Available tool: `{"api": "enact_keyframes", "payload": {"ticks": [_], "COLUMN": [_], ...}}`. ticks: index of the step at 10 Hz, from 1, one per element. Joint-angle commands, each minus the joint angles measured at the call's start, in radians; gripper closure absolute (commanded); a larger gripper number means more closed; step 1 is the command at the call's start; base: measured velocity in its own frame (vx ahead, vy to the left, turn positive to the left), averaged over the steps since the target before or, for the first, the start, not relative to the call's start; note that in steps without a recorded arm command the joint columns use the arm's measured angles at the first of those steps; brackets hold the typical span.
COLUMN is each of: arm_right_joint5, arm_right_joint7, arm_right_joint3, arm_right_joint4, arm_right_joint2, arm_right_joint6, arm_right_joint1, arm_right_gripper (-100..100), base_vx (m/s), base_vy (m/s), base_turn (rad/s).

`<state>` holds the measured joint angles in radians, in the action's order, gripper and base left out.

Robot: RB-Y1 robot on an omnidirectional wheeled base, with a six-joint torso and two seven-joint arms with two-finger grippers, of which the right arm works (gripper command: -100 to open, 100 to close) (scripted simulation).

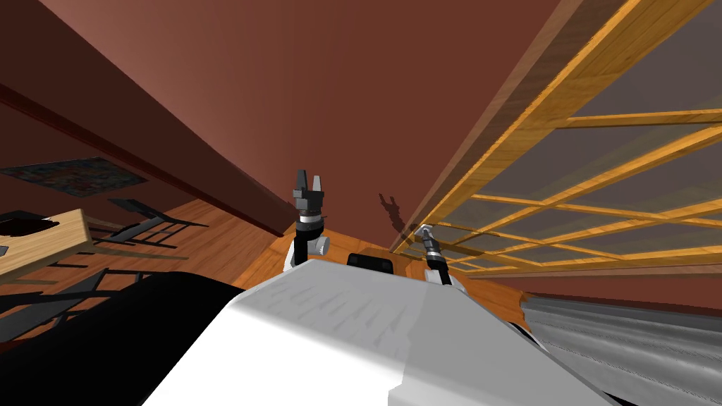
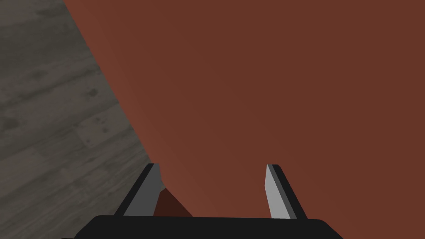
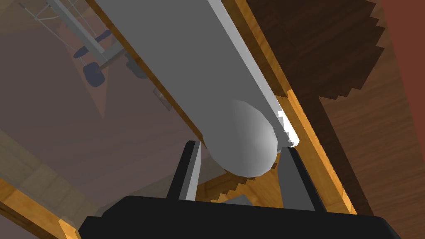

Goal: Pull the door open

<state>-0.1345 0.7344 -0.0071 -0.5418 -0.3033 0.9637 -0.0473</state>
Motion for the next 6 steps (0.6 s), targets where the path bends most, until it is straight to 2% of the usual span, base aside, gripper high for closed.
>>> {"api": "enact_keyframes", "payload": {"ticks": [1, 5, 6], "arm_right_joint5": [-0.002, -0.022, -0.022], "arm_right_joint7": [-0.028, -0.143, -0.148], "arm_right_joint3": [0.003, 0.010, 0.010], "arm_right_joint4": [0.010, 0.005, 0.005], "arm_right_joint2": [0.003, 0.004, 0.004], "arm_right_joint6": [0.003, -0.001, -0.001], "arm_right_joint1": [-0.003, -0.003, -0.003], "arm_right_gripper": [100, 100, 100], "base_vx": [-0.020, -0.032, -0.022], "base_vy": [-0.009, -0.015, -0.009], "base_turn": [0.018, 0.040, 0.024]}}
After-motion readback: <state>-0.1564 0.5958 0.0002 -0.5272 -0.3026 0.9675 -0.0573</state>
